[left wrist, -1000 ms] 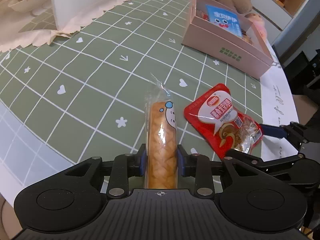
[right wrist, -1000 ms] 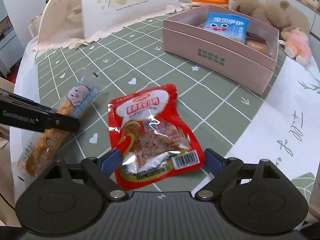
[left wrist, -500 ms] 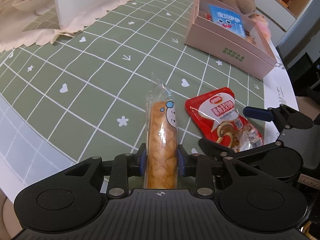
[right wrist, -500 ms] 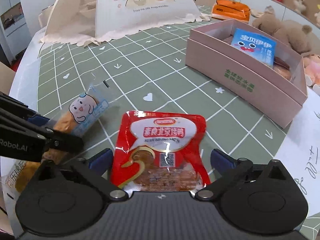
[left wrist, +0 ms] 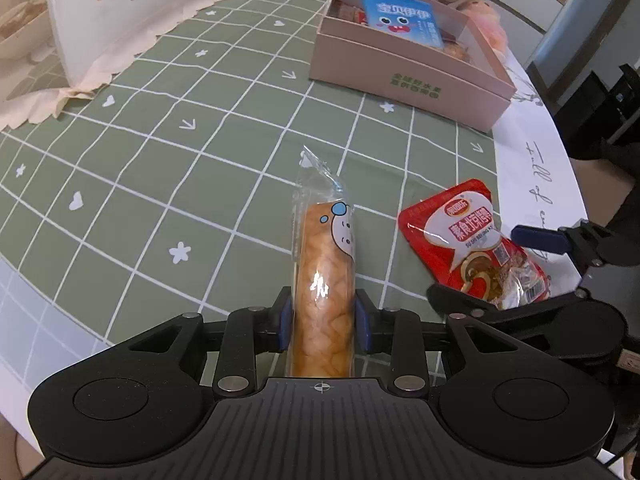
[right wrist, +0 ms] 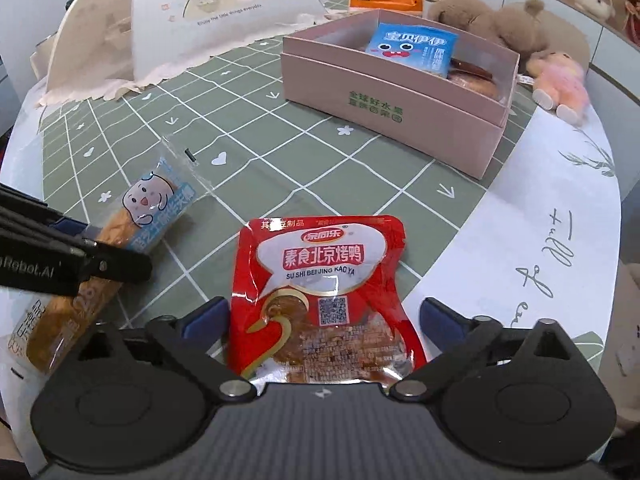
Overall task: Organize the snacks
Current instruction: 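Lift the red meat pack with the right tool toward the pink box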
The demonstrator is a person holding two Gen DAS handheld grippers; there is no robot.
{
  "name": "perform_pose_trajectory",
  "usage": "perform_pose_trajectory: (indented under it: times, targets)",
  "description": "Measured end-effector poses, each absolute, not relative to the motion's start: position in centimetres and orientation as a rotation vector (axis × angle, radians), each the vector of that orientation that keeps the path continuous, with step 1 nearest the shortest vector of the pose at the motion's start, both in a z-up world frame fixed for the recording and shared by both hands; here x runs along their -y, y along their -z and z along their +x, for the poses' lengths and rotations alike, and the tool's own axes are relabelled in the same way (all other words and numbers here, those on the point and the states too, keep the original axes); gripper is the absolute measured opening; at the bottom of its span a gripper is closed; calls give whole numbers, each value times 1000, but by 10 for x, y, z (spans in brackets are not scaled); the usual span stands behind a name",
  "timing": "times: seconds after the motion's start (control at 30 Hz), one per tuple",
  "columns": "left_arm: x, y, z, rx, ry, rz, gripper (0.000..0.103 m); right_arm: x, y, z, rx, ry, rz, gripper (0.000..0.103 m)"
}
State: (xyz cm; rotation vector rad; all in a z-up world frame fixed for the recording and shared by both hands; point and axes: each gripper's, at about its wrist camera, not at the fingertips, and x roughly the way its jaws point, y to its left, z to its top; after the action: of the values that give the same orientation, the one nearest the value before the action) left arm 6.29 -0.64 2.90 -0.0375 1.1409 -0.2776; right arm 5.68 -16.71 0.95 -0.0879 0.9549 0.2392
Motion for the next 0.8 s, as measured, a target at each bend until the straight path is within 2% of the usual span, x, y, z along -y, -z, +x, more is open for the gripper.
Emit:
perform_pose_trajectory:
  times: [0.4, 0.5, 0.8]
  targets:
    - [6, -29, 62, -1138, 279, -45, 36, 157, -9, 72, -970, -192, -74, 103]
    - [7, -30, 61, -1136, 281, -35, 36, 155, -13, 68, -963, -222, -91, 89]
    - [5, -29, 60, -1135, 287, -46, 36, 151, -32, 54, -964, -266, -172, 67]
